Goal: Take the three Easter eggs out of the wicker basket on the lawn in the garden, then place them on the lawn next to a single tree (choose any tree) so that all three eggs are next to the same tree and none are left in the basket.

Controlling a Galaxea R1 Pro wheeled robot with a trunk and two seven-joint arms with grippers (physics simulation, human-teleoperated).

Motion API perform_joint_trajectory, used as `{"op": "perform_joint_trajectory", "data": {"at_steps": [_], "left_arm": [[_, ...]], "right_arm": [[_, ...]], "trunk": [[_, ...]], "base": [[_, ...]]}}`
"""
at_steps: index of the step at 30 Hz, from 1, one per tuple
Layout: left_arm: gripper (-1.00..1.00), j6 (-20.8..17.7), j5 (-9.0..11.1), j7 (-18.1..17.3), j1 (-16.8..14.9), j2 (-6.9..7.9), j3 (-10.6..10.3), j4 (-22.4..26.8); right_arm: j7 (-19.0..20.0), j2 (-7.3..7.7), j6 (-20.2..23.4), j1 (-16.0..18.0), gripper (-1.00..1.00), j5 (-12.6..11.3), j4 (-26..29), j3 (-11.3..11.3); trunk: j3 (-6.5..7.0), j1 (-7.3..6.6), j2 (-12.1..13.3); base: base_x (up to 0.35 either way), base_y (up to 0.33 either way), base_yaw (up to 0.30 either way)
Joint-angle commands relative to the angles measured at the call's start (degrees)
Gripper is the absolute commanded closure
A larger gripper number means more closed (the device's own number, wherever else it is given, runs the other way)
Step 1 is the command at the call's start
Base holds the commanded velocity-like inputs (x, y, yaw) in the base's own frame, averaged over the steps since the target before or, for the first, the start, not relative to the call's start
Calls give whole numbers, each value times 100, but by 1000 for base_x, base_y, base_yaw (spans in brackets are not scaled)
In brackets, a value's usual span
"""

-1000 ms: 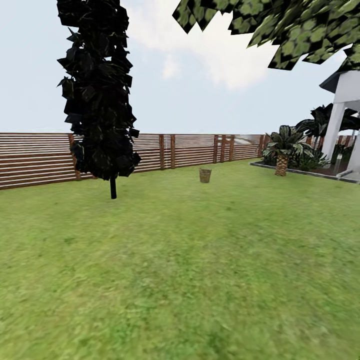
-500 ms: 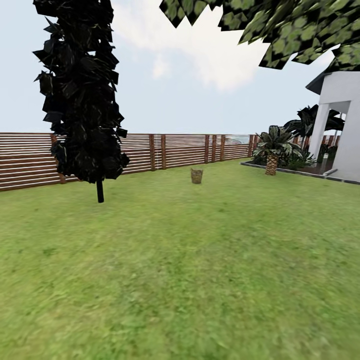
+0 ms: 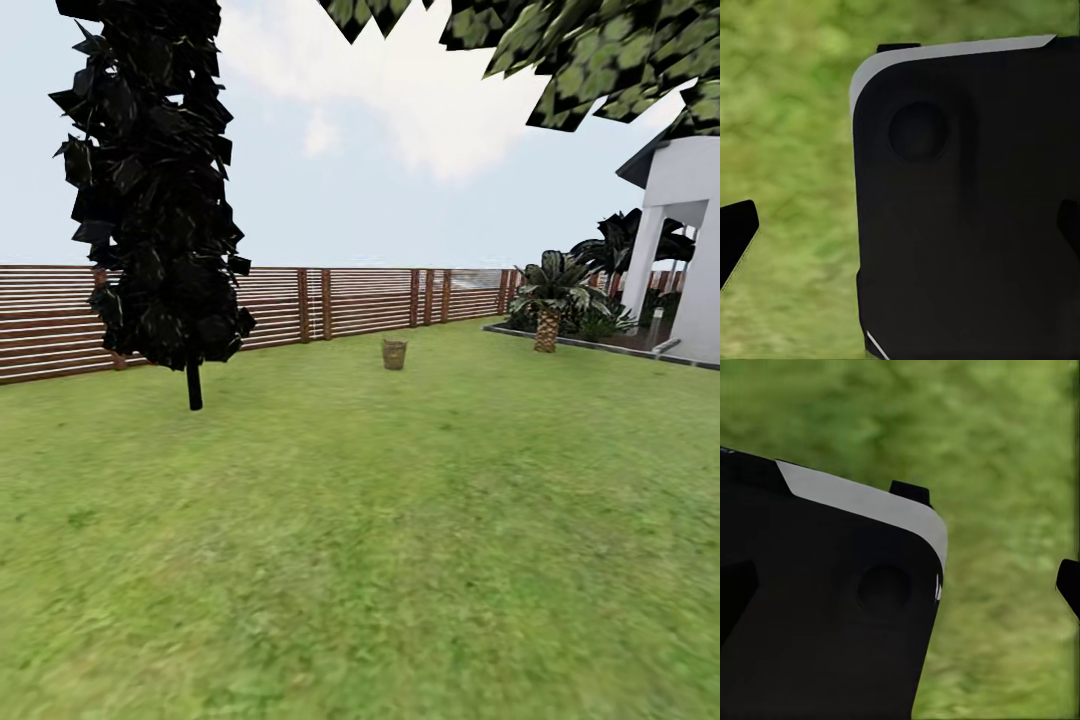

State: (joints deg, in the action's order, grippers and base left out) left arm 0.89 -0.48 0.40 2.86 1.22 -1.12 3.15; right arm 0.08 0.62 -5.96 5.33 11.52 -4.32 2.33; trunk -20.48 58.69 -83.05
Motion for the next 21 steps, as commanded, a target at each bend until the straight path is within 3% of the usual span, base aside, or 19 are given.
{"op": "perform_joint_trajectory", "data": {"at_steps": [1, 21], "left_arm": [[-100, 8, -5, 4, 4, 1, -11, 10], [-100, 5, -11, 4, 4, 1, -11, 10]], "right_arm": [[1, 0, -39, 11, -100, 13, -25, 22], [1, 0, -39, 7, -100, 21, -25, 22]], "trunk": [[-5, 4, -3], [-5, 4, -3]], "base": [[334, 0, 0], [334, 0, 0]]}}
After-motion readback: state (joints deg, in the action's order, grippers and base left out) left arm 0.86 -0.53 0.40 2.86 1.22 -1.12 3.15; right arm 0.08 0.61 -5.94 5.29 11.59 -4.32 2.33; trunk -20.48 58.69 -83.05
